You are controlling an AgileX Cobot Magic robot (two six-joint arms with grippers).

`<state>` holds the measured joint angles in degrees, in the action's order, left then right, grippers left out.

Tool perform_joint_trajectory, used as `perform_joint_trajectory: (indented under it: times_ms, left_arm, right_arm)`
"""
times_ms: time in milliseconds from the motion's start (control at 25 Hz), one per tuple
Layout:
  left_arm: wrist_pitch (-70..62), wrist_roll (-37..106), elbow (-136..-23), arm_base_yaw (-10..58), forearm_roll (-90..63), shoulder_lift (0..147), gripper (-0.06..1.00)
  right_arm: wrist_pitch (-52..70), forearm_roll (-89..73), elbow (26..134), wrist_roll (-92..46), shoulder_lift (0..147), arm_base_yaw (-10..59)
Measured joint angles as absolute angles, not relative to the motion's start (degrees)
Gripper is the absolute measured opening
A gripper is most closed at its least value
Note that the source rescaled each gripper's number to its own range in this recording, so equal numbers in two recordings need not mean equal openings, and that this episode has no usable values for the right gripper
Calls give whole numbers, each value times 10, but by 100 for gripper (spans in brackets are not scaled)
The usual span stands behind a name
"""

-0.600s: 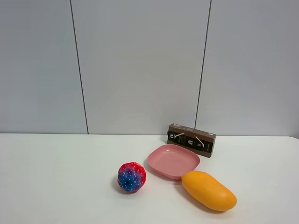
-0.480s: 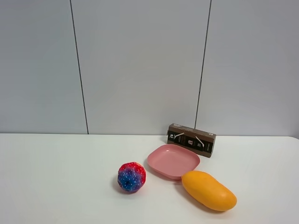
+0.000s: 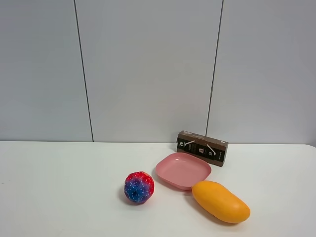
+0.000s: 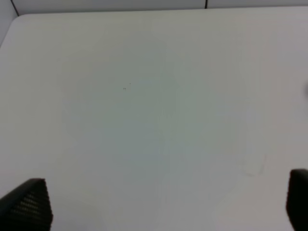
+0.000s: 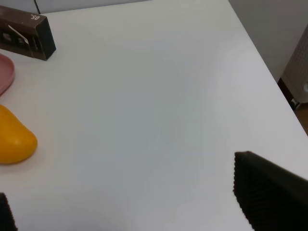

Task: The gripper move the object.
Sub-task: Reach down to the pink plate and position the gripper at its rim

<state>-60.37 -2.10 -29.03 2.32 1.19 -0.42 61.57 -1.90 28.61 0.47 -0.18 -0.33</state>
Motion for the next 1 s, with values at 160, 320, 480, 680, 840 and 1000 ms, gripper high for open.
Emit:
perform_joint_trajectory:
  times_ms: [160,320,480,680,840,1000]
  left_arm:
    - [-604,-21,-290,23,12,-4,100]
    - [-604,-21,-290,23,12,-4,100]
    - [-604,-21,-290,23,12,-4,100]
    - [-604,-21,-290,23,12,-4,100]
    - [-604,-21,-290,23,12,-4,100]
    - [-604,-21,-290,23,12,-4,100]
  right_arm:
    - [616,-19,286,5,-2,-3]
    - [616,-19,286,5,-2,-3]
    - [616,-19,286,5,-2,-3]
    - [616,-19,286,5,-2,-3]
    - [616,-19,286,5,-2,-3]
    - [616,-19,286,5,-2,-3]
